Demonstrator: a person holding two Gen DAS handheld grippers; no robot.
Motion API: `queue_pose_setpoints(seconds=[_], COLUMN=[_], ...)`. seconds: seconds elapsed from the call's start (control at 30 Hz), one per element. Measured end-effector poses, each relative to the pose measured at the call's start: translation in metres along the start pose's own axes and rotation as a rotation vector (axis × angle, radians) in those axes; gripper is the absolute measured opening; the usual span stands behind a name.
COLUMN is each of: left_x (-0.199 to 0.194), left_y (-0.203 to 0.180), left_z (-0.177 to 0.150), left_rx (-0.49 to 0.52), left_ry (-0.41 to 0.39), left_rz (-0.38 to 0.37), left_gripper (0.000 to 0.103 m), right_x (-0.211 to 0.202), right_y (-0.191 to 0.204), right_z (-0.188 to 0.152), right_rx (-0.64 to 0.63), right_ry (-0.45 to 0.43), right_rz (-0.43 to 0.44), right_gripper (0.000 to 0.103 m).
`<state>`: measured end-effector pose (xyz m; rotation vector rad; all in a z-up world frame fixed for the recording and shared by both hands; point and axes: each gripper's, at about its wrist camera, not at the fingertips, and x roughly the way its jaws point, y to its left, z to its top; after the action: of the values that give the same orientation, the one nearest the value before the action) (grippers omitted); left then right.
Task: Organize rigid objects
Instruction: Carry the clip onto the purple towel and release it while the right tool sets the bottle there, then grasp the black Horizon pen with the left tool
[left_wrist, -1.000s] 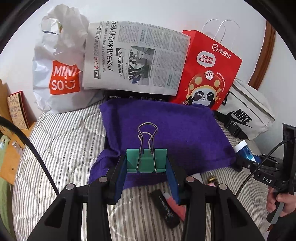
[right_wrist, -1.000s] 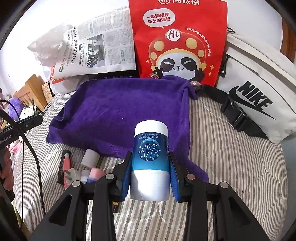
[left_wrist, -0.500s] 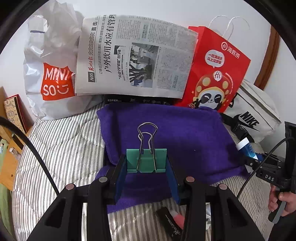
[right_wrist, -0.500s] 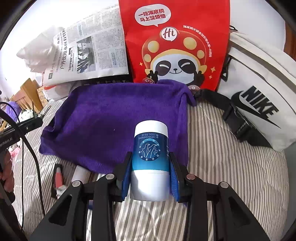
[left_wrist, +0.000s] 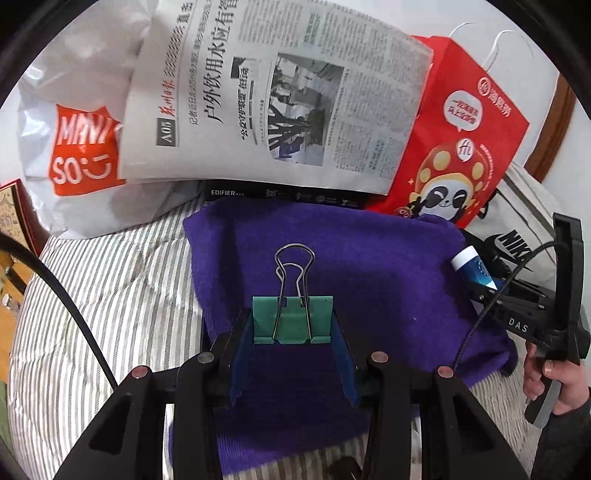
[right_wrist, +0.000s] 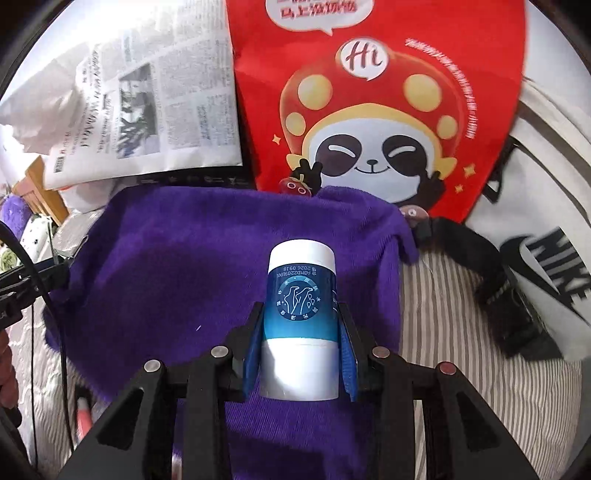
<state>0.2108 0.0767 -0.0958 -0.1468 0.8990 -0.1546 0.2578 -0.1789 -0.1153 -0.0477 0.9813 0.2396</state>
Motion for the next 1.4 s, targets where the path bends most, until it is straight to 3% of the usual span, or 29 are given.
queue_pose_setpoints(seconds=[0.43,0.63,0.8,0.87,0.93,1.03,1.17,1.4], left_x=[0.055,0.073,0.077,0.077,0.076,0.075,0.067,0.019], left_y=[0.002,-0.007,-0.015,-0.015,-0.015,-0.018,-0.023,-0.021], left_z=[0.025,0.026,0.025,0.025,0.024,0.019,0.005,-0.023], left_rx=[0.034,0.087,0.120,0.121,0.121,0.126,0.138,0.044], left_ry=[0.088,0.133,0.141,0.139,0.142,0.157,0.165,0.137], left_rz=[0.018,0.117,0.156,0.154,0.147,0.124,0.135,0.040], left_gripper=[0.039,0.039,0.040,0.040,0.042,0.054,0.056,0.056], right_x=[0.050,0.053,0.059,0.059,0.055,0.049,0.036,-0.014], right_y=[0.001,0.002,0.005,0.005,-0.001,-0.005,-0.005,-0.007], right_z=[0.022,0.020,0.023,0.022,0.018,0.013,0.004,-0.016], right_rx=[0.009,-0.006,-0.021,-0.027,-0.016,0.017,0.024,0.075], right_ry=[0.115,0.121,0.122,0.117,0.113,0.114,0.111,0.061], right_rz=[-0.019,-0.015,-0.001,0.012,0.042,0.073,0.055,0.047], right_gripper=[0.037,0.037,0.037,0.039,0.051,0.060,0.060,0.060])
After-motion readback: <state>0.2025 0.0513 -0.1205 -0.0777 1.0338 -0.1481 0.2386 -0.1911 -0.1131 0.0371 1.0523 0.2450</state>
